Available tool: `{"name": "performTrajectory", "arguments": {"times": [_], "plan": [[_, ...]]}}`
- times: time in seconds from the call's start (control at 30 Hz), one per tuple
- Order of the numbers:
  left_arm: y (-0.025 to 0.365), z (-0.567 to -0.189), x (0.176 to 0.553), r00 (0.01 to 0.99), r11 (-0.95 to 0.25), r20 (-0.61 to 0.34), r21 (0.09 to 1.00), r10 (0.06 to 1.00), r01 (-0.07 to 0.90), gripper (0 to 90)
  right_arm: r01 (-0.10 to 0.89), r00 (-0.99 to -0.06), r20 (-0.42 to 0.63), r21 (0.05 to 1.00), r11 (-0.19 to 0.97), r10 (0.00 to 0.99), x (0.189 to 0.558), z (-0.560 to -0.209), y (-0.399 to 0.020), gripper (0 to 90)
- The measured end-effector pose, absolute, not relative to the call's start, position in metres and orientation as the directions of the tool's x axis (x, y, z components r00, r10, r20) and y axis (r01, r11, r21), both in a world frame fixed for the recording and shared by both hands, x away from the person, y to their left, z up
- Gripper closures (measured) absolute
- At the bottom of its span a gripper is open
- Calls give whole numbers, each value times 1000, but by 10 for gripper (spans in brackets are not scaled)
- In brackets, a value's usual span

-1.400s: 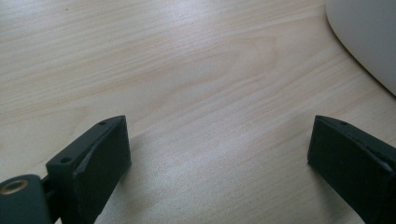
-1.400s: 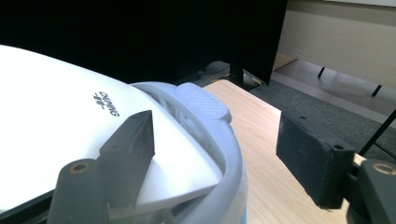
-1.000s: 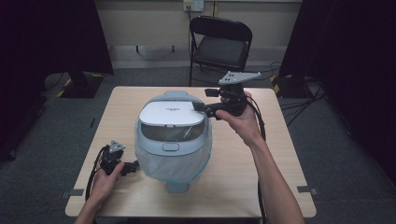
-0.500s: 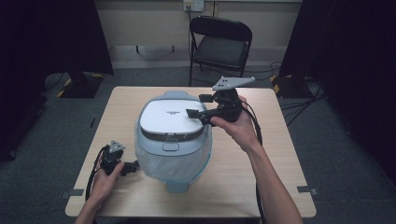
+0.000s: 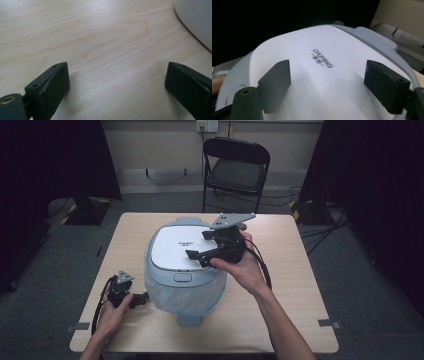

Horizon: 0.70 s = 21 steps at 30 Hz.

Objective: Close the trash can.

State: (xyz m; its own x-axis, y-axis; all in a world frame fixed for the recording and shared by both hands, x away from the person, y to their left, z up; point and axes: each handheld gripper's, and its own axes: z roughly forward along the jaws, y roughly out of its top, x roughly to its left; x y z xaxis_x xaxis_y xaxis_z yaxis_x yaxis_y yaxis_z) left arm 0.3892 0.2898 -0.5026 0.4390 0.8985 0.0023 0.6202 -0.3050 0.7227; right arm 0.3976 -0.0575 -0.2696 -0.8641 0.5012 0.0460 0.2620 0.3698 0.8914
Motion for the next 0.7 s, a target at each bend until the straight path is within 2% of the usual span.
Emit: {"name": "performTrajectory", "arguments": {"times": [0.2, 0.53, 0.7], "plan": [[290, -503, 389, 437, -303, 1, 723, 900, 621, 54, 234, -874, 19, 892, 387, 485, 387, -270, -47, 203], [289, -503, 389, 435, -301, 2, 725, 900, 620, 54, 216, -856, 8, 914, 343, 517, 380, -277, -48, 208], [289, -503, 389, 433, -298, 0, 725, 901, 621, 54, 222, -848, -2, 907, 357, 531, 377, -276, -47, 209]]}}
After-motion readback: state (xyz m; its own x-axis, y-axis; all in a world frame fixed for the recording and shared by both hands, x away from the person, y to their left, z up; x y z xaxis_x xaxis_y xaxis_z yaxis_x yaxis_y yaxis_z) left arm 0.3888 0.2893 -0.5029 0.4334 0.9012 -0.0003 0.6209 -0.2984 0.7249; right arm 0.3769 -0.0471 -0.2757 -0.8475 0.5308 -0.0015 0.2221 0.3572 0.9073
